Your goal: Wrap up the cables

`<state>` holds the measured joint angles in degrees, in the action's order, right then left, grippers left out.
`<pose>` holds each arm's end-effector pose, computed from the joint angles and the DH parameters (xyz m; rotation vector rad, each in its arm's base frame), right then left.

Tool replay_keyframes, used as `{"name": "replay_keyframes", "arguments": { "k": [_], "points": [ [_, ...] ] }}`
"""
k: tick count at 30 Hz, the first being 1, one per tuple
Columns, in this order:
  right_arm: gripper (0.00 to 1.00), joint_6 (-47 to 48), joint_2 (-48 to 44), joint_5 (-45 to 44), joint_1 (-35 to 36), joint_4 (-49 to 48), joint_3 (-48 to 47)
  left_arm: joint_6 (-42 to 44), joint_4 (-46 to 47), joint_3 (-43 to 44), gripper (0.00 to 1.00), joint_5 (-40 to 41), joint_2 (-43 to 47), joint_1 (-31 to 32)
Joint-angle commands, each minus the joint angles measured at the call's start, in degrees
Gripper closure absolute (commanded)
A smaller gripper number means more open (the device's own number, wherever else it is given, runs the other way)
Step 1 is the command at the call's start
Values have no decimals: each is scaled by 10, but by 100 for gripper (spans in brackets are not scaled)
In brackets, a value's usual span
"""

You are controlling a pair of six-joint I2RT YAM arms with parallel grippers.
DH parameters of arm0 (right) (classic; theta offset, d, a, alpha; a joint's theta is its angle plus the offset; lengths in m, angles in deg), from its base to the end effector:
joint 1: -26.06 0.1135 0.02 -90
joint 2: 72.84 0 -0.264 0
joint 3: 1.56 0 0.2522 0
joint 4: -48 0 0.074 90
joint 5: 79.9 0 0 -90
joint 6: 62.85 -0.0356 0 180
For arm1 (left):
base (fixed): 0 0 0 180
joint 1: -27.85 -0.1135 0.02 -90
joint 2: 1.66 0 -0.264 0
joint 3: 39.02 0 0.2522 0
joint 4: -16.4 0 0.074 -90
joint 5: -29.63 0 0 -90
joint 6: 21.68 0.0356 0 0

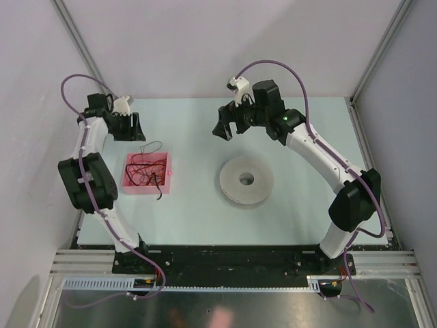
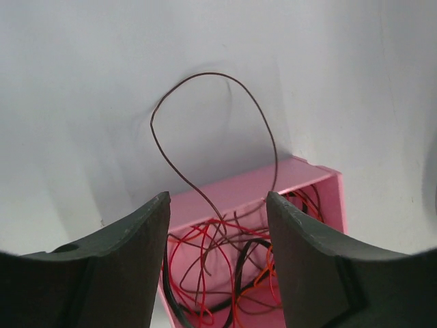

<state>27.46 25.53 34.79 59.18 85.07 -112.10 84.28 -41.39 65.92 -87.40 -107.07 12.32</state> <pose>0.3281 0.2318 0.3831 -0.8567 1.8654 0.7933 0.3878 0.0910 0.2760 0.1775 2.4612 -0.3796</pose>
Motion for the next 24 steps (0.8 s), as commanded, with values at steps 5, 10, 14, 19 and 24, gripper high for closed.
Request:
{"name": "replay_keyframes", "arguments": {
  "k": [5, 10, 14, 19, 24],
  "points": [
    [6, -52, -6, 4, -3, -65, 18, -75, 22, 35, 40, 51, -69, -2],
    [7, -55, -3, 0, -3, -69, 18, -103, 22, 33, 41, 65, -93, -2],
    [8, -55, -1, -6, -4, -72, 18, -117, 23, 30, 42, 48, -104, -3],
    [12, -64, 4, 5, -12, -78, 16, -138, 22, 27, 44, -6, -110, -2],
    [19, -83, 11, 26, -23, -93, 12, -145, 22, 34, 59, -51, -101, -2]
  ]
}}
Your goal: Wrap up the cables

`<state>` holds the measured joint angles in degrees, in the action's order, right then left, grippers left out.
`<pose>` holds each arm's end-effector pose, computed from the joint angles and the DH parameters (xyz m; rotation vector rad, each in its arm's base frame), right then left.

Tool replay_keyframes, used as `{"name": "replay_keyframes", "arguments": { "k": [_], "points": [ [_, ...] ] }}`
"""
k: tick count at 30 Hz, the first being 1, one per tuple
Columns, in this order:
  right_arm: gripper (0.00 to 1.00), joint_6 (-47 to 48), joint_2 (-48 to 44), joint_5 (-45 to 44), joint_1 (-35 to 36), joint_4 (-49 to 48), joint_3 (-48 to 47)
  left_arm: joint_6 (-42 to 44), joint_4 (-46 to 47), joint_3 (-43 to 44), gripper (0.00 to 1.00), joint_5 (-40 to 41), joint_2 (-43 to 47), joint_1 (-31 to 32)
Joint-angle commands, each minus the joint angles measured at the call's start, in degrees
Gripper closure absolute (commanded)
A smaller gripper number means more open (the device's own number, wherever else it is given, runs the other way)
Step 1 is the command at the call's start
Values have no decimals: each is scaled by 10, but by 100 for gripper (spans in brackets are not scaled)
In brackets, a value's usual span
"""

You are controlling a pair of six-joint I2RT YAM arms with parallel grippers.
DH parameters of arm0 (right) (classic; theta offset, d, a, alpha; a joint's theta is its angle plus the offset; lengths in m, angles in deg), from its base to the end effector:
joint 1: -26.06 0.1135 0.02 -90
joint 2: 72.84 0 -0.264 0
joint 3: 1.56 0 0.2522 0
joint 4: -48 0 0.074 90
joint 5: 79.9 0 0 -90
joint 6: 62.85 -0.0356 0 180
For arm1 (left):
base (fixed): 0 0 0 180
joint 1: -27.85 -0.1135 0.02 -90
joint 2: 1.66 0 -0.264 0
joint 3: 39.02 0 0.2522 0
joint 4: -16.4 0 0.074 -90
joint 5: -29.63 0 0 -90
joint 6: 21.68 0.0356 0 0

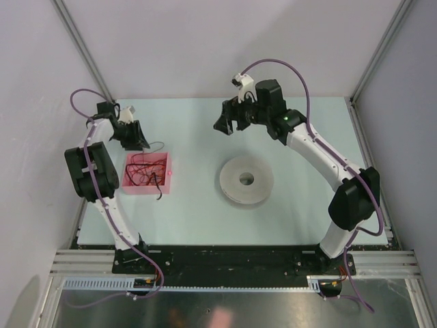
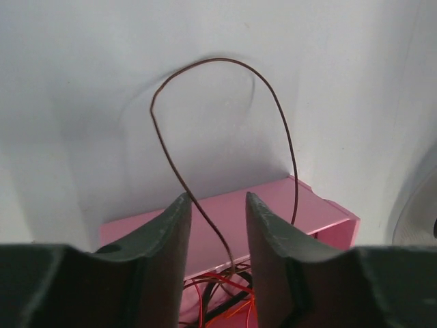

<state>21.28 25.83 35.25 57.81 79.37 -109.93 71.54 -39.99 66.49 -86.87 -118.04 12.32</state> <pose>0.3382 0.2271 0.3778 -0.7382 1.8693 0.8545 0.4146 0.0987 0.2048 -0.1582 2.6292 -0.5251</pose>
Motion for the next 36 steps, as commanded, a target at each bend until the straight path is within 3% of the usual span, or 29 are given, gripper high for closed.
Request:
{"name": "replay_keyframes", "arguments": {
  "k": [1, 6, 8, 16, 25, 31, 36],
  "points": [
    [20, -24, 9, 29, -11, -40, -10, -18, 8, 28, 64, -66, 15, -2],
    [22, -33, 10, 68, -9, -78, -8, -9, 9, 19, 92, -118, 65, -2],
    [22, -33, 11, 76, -4, -98, -8, 1, 8, 11, 98, -135, 92, -2],
    [14, -2, 18, 74, 31, -153, -14, 118, 9, -52, 100, -221, 233, -2],
    [3, 194, 43, 58, 101, -165, -31, 278, 9, -156, 100, -334, 412, -2],
    [1, 239, 70, 51, 138, -188, -29, 292, 9, -171, 100, -420, 491, -1],
    [1, 203, 108, 5, 162, -262, -28, 284, 8, -173, 100, -458, 530, 3]
  ]
}}
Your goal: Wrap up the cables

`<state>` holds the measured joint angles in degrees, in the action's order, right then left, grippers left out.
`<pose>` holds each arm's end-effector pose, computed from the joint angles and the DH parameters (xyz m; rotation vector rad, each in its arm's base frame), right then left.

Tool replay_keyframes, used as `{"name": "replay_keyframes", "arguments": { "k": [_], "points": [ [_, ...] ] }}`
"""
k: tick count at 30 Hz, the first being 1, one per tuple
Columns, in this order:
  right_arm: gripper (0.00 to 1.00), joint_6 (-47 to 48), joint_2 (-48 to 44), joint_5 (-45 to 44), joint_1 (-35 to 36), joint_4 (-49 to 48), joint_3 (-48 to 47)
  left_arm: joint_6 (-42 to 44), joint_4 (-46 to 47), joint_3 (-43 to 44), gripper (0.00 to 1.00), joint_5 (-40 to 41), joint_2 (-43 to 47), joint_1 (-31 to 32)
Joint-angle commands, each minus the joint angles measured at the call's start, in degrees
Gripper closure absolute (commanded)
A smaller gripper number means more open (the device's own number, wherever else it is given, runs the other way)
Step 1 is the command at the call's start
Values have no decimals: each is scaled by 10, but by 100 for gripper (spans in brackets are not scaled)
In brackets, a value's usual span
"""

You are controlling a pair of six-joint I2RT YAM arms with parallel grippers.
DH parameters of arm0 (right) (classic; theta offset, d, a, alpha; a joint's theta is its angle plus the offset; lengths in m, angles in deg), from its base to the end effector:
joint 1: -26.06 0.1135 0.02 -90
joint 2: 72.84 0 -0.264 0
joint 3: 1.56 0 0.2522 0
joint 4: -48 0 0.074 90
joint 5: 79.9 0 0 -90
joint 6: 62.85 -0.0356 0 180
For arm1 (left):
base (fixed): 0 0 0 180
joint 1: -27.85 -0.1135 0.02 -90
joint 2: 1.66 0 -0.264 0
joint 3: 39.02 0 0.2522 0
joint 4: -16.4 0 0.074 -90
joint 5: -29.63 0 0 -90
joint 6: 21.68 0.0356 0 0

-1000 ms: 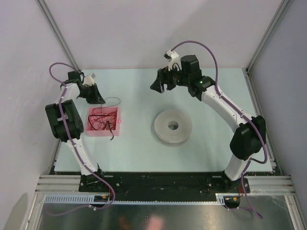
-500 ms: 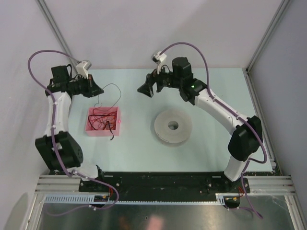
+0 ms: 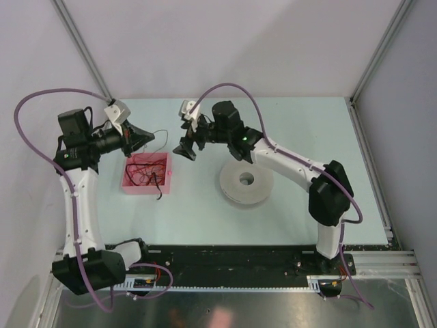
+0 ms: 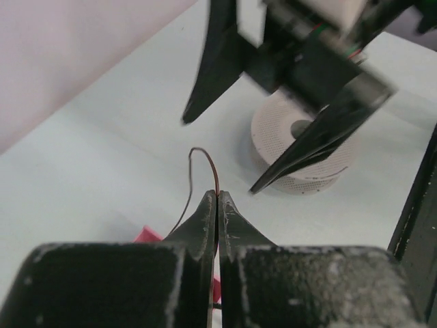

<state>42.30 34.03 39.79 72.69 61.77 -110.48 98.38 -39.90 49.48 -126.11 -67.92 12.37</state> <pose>0.2972 0.3402 0.3538 -1.2484 1.3358 0.8505 0.2212 0.0276 0.4010 0.8209 1.6661 -0.6857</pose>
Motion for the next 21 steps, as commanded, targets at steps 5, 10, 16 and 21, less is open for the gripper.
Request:
{"name": "replay_keyframes", "arguments": {
  "k": [5, 10, 16, 21],
  "points": [
    [6, -63, 69, -42, 20, -165, -32, 0, 7, -6, 100, -70, 50, 3],
    [21, -90, 85, -23, 26, -219, -46, -19, 7, -4, 100, -86, 59, 4],
    [26, -101, 96, -3, 36, -240, -64, -47, 7, 2, 100, -99, 59, 8],
    [34, -83, 106, -3, 52, -243, -70, -56, 7, 4, 100, -103, 63, 10]
  ]
}}
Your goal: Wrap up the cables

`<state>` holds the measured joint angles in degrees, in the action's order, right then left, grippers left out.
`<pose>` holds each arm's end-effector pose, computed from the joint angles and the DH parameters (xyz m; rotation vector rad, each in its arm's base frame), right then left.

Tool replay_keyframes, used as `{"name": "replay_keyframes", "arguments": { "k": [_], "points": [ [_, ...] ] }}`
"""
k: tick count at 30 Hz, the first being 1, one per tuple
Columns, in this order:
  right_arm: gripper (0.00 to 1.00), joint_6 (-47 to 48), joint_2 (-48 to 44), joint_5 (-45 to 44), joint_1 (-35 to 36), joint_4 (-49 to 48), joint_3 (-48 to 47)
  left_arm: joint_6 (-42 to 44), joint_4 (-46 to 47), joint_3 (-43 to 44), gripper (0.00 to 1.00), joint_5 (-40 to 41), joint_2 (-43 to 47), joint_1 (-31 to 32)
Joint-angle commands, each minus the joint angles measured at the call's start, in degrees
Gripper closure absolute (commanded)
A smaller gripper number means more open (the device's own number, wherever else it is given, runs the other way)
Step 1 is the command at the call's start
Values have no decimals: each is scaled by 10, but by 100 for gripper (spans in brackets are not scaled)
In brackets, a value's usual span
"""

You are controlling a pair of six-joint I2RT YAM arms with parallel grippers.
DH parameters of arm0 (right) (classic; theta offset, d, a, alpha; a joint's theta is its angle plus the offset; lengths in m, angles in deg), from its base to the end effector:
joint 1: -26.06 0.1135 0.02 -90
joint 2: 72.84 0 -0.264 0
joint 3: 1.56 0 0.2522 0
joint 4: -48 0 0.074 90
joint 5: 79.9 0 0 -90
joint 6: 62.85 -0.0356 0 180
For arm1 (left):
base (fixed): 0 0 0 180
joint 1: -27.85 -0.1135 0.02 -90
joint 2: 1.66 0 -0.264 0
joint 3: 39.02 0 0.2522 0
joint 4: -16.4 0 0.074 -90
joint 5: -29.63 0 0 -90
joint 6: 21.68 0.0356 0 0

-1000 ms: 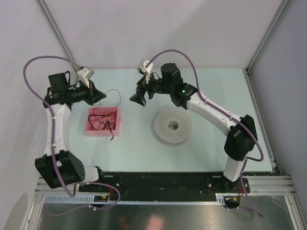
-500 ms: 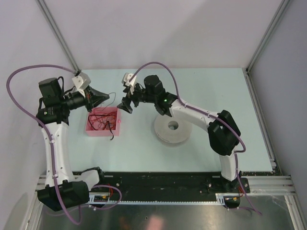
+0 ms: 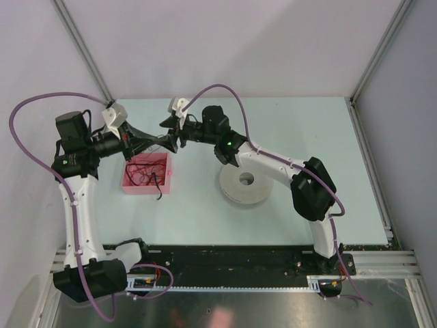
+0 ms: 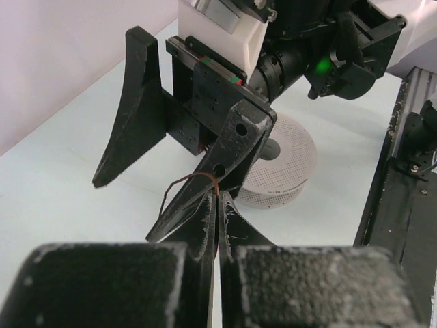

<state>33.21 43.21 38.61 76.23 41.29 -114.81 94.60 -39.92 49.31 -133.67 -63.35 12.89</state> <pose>0.3026 0.3894 0.3455 -1.0936 1.1592 0.9804 0.1957 0.0170 0.4173 0.8651 1.5580 -0.8043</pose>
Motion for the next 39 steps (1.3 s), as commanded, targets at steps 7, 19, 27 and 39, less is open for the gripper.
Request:
{"name": "replay_keyframes", "arguments": {
  "k": [7, 19, 27, 39],
  "points": [
    [95, 50, 8, -48, 25, -35, -23, -2, 7, 0, 88, -19, 49, 4],
    [100, 18, -62, -77, -2, -47, -62, -97, 26, -18, 5, 187, -121, -118],
    [100, 15, -87, -85, -2, -47, -108, -80, 50, -83, 22, 287, -227, -118],
    [100, 33, -92, -100, -2, -45, -163, -84, 108, -92, 36, 380, -314, -74]
  ]
}}
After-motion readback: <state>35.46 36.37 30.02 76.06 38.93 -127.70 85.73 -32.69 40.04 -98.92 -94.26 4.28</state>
